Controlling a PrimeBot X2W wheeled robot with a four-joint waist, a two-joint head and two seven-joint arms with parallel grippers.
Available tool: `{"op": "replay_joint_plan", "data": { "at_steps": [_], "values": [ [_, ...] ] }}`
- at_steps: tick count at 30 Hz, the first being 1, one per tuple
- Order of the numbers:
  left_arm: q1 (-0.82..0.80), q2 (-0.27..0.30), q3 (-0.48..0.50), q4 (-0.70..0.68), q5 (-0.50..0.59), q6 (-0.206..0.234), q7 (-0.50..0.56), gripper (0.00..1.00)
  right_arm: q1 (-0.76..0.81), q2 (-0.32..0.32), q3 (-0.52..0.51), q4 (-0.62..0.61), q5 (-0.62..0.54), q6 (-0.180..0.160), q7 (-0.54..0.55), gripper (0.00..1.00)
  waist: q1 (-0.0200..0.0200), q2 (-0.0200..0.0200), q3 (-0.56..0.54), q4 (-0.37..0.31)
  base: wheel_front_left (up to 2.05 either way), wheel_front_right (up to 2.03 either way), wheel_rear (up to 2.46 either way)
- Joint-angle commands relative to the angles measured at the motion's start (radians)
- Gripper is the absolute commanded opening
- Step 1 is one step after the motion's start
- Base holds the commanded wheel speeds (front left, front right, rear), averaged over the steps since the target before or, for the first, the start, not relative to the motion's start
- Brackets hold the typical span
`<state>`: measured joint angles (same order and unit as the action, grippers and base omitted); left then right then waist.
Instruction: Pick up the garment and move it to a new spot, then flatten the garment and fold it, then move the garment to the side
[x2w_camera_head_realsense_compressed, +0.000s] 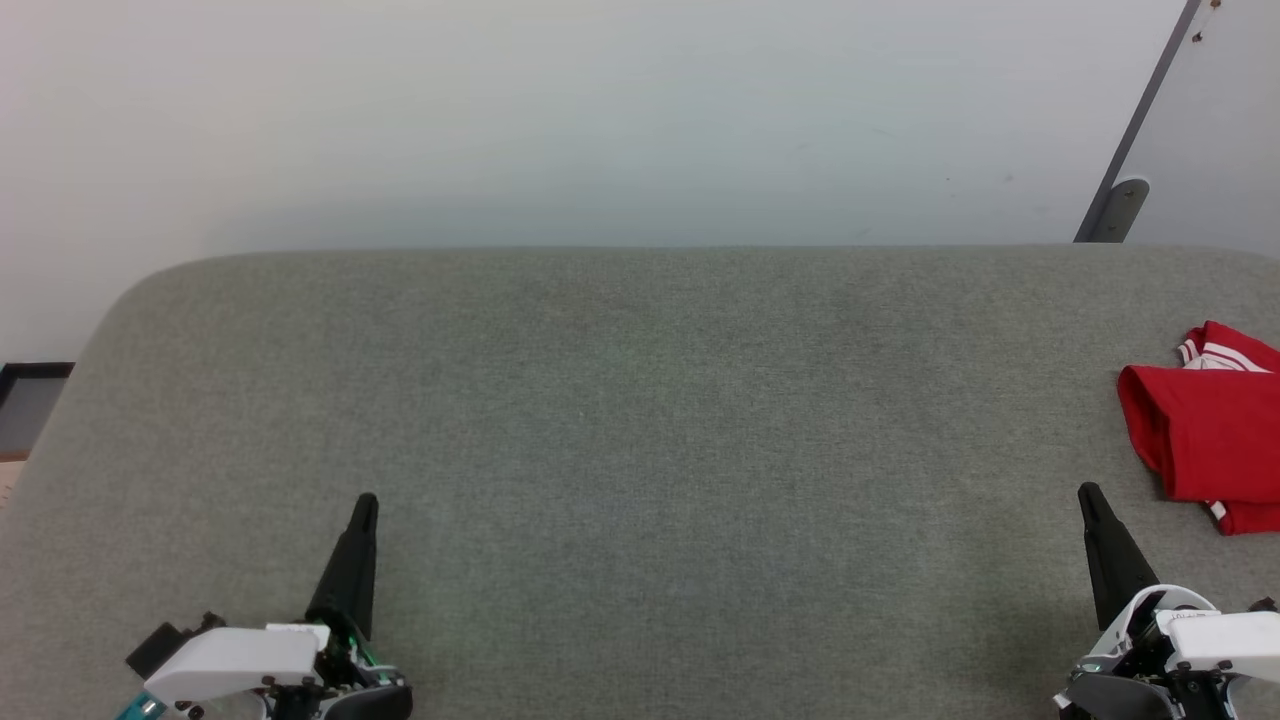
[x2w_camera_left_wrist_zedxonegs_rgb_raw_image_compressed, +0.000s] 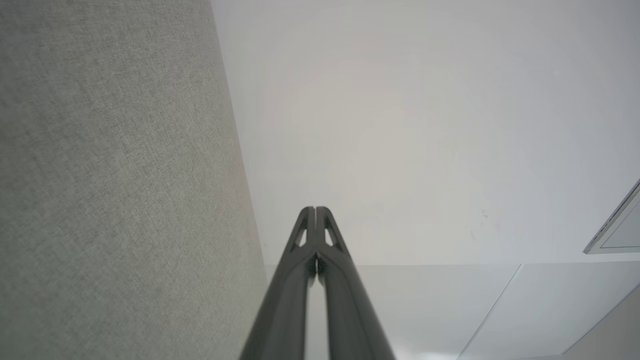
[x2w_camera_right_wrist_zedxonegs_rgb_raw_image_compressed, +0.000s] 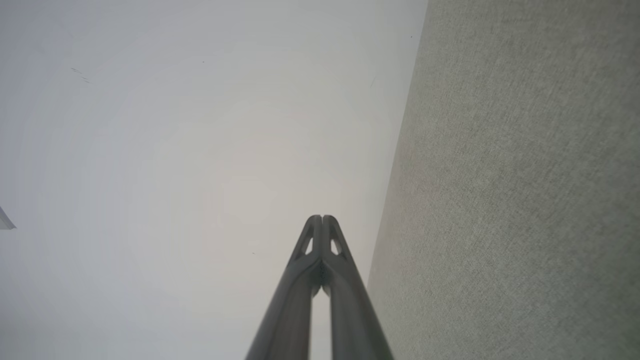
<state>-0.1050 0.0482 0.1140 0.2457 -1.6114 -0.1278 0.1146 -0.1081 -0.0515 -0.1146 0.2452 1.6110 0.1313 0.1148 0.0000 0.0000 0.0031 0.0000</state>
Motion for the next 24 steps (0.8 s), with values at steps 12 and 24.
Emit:
{"op": "replay_joint_plan", "data": {
  "at_steps": [12,24],
  "values": [
    [-0.008,0.000,0.001,-0.002,-0.003,-0.005,0.003,0.00,-0.002,0.004,0.000,0.000,0.004,-0.001,0.002,0.00,0.0000,0.0000,0.000,0.000,0.00,0.00,0.00],
    [-0.008,0.000,0.002,-0.002,-0.003,-0.005,0.002,0.00,-0.002,0.004,0.000,0.000,0.004,-0.001,0.002,0.00,0.0000,0.0000,0.000,0.000,0.00,0.00,0.00]
  ]
}}
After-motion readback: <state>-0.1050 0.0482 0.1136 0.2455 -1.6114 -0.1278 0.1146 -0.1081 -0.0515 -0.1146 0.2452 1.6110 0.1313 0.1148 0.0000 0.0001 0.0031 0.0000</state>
